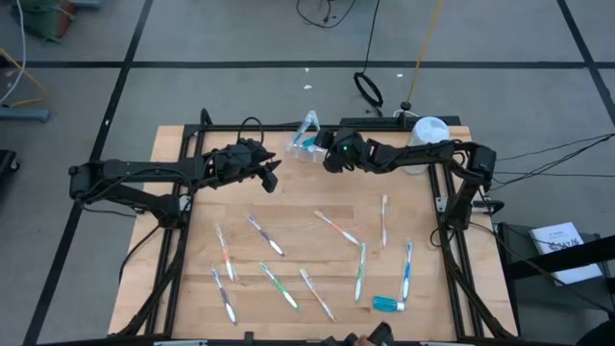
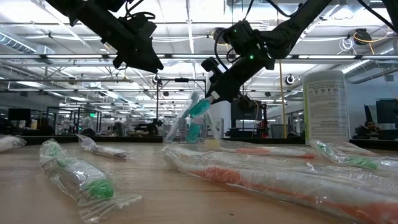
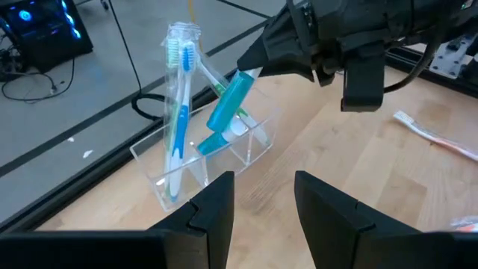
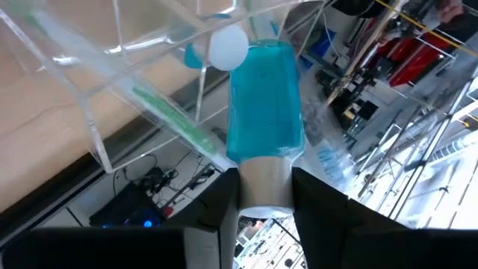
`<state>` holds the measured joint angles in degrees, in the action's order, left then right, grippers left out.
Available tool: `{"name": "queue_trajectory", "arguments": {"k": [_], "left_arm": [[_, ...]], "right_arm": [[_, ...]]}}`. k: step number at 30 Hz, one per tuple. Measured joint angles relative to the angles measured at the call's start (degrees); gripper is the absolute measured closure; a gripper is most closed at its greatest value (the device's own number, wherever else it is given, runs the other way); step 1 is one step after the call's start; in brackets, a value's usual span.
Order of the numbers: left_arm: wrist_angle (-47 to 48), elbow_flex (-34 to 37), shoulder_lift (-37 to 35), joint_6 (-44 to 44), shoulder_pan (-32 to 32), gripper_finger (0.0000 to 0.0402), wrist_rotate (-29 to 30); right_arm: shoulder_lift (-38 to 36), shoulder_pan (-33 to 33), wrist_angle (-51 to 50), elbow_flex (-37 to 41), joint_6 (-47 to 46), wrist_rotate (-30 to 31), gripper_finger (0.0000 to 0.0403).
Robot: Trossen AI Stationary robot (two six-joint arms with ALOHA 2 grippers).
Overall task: Pick & Place Toothbrushes
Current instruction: Put the mouthwash into the transparent organizer, then move the transparent organizer to the center of the table
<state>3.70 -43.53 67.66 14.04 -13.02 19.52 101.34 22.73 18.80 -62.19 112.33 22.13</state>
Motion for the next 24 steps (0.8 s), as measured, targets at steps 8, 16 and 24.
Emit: {"name": "queue_trajectory", "arguments": {"k": [8,16,24], "left_arm": [[-0.03,0.0,0.0,-0.22,-0.01,0.0254,0.05],[-0.08,-0.04,0.0,-0.25,-0.02,0.0254,0.07],[-0.05,-0.04,0.0,-0.33,-0.02,0.0254,-0.64]], "right_arm": [[0.02,1.74,-0.14,0.0,2.85,-5.51,0.0299],[0.02,2.05,-0.23,0.0,1.94,-8.81,0.0244],[0.02,1.33,0.66,0.0,-13.92,-8.62,0.0208]]}}
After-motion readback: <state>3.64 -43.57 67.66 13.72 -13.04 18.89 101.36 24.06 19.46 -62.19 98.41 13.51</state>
